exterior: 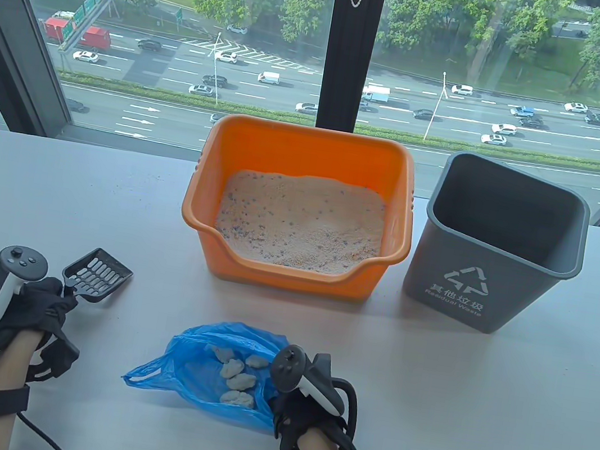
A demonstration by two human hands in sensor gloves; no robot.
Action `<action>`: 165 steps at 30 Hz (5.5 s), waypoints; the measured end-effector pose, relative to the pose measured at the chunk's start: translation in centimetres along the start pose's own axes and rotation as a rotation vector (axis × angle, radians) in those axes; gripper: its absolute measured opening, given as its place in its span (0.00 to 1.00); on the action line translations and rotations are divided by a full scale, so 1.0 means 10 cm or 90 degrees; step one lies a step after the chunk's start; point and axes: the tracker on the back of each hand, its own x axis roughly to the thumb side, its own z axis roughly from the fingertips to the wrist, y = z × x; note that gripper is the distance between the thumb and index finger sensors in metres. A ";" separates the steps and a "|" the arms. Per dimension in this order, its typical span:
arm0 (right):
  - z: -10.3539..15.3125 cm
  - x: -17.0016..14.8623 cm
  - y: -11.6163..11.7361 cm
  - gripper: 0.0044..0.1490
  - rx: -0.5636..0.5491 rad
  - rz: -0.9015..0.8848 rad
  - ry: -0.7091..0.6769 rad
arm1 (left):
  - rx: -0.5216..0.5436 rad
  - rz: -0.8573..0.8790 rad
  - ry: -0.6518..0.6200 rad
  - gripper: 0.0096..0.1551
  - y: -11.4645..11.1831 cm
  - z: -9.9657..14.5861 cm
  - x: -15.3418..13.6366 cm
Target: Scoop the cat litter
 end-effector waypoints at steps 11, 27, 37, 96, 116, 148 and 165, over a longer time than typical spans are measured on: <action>0.00 0.00 0.00 0.43 -0.001 -0.001 0.000 | 0.016 -0.050 0.043 0.34 -0.14 -0.07 -0.07; 0.03 -0.03 -0.05 0.40 -0.009 -0.019 -0.019 | 0.094 -0.014 -0.115 0.44 0.00 0.40 0.09; 0.15 -0.04 -0.20 0.30 -0.119 -0.034 -0.031 | -0.167 -0.013 -0.442 0.53 -0.17 1.15 0.58; 0.80 0.53 -1.47 0.19 -0.383 -0.348 -0.339 | -0.203 0.522 -0.712 0.25 -0.83 1.50 1.65; 0.68 0.33 -1.41 0.26 -0.395 -0.371 -0.281 | -0.305 0.486 -0.789 0.20 -1.01 1.57 1.71; 0.28 0.28 -1.08 0.26 -0.222 -0.351 -0.269 | -0.427 0.552 -0.724 0.23 -1.13 1.41 1.65; 0.62 0.64 -1.13 0.23 -0.327 -0.200 -0.315 | -0.323 0.516 -0.619 0.21 -1.01 1.40 1.60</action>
